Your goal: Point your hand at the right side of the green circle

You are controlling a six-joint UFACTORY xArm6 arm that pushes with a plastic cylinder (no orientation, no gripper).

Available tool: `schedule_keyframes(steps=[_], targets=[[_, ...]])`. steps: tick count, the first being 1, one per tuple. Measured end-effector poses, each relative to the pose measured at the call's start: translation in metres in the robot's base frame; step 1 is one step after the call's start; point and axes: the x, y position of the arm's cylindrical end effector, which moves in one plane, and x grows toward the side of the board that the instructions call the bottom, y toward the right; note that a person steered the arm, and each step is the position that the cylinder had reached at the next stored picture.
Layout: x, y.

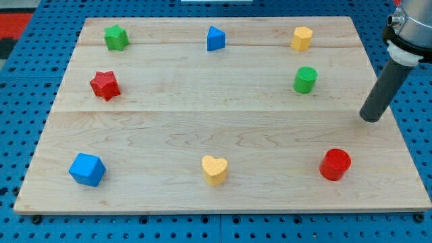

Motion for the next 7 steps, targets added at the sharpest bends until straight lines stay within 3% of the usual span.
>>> schedule_keyframes(steps=[1, 4, 7], targets=[[0.000, -0.004], [-0.068, -0.032], [-0.059, -0.032]])
